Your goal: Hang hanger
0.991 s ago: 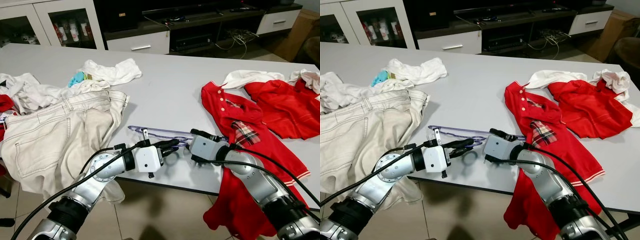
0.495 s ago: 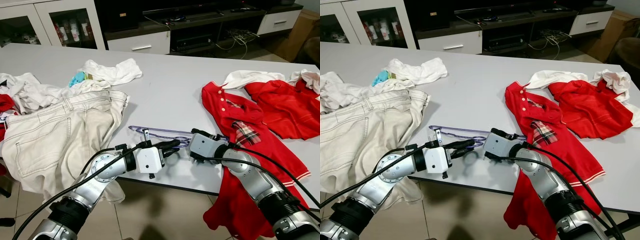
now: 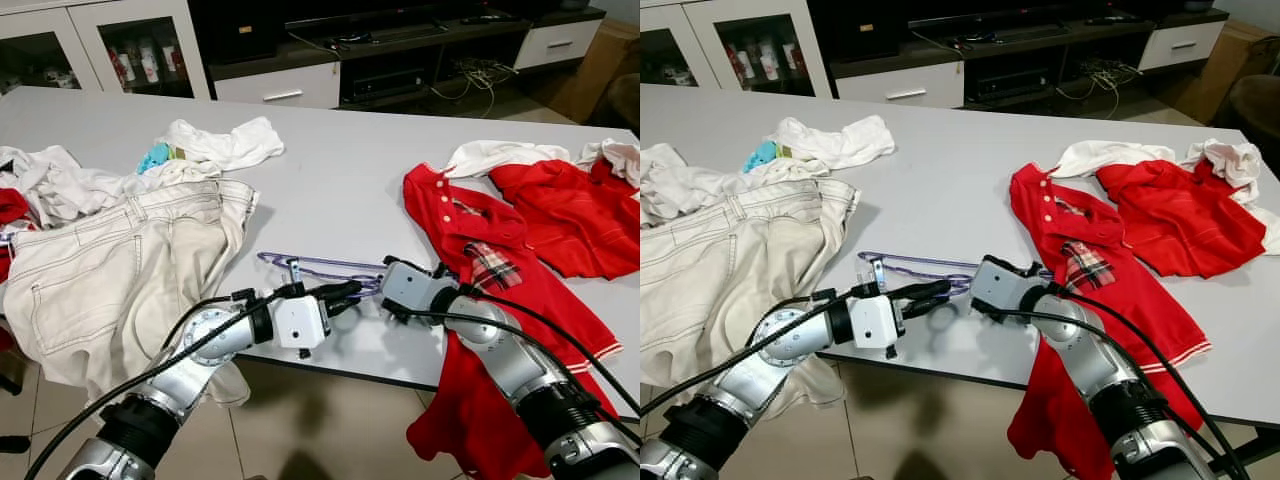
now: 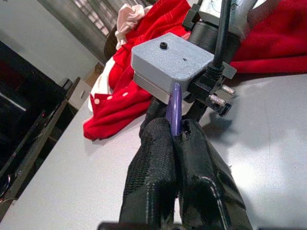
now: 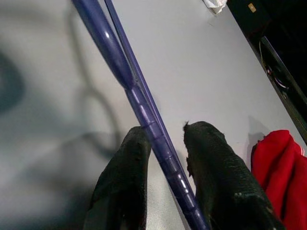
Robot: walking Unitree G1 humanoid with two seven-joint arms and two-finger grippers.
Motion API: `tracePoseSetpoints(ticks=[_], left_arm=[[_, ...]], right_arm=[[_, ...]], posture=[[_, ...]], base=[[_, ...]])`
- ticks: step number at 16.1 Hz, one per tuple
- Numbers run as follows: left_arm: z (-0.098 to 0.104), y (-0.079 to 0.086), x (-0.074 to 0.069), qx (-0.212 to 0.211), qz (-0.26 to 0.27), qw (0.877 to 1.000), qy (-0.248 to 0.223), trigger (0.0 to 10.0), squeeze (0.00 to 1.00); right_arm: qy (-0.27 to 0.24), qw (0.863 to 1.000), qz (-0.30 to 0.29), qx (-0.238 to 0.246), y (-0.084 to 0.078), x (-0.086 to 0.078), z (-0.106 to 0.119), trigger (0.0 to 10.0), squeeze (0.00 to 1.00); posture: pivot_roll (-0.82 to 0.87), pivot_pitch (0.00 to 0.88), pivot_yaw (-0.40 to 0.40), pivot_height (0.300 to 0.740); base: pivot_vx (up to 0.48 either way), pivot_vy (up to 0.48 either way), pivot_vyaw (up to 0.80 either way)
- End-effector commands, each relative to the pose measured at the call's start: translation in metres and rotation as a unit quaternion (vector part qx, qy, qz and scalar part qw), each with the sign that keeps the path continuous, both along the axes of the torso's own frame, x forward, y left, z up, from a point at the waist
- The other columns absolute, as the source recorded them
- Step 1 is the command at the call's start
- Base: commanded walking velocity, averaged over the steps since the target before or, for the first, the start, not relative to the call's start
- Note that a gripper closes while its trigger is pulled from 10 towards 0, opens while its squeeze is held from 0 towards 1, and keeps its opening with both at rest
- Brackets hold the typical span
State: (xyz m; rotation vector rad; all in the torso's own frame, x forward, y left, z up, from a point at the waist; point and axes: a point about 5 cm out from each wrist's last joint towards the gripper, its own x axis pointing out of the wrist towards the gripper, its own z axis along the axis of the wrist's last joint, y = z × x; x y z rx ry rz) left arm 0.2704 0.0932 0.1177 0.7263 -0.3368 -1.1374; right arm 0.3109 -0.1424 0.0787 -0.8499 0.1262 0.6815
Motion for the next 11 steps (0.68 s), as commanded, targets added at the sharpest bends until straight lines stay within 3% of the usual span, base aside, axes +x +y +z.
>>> tracePoseSetpoints(ticks=[1, 2, 11], left_arm=[[0.0027, -0.0026, -0.0017, 0.003, -0.009, 1.000, -0.013, 10.0, 0.00], [0.0027, -0.0028, -0.0016, 0.003, -0.009, 1.000, -0.013, 10.0, 0.00], [0.0015, -0.0037, -0.0015, 0.006, -0.008, 1.000, -0.017, 10.0, 0.00]], right_arm=[[-0.007, 1.000, -0.002, 0.003, -0.0003, 0.0049, 0.0060, 4.5, 0.00], [-0.007, 1.000, 0.000, 0.005, -0.0001, 0.0047, 0.0062, 0.0, 0.00], [-0.006, 1.000, 0.006, 0.006, -0.0002, 0.0034, 0.0073, 0.0, 0.00]], posture=[[-0.08, 0.000, 0.038, 0.740], [-0.08, 0.000, 0.038, 0.740], [-0.08, 0.000, 0.034, 0.740]], base=[[0.000, 0.000, 0.00], [0.000, 0.000, 0.00], [0.000, 0.000, 0.00]])
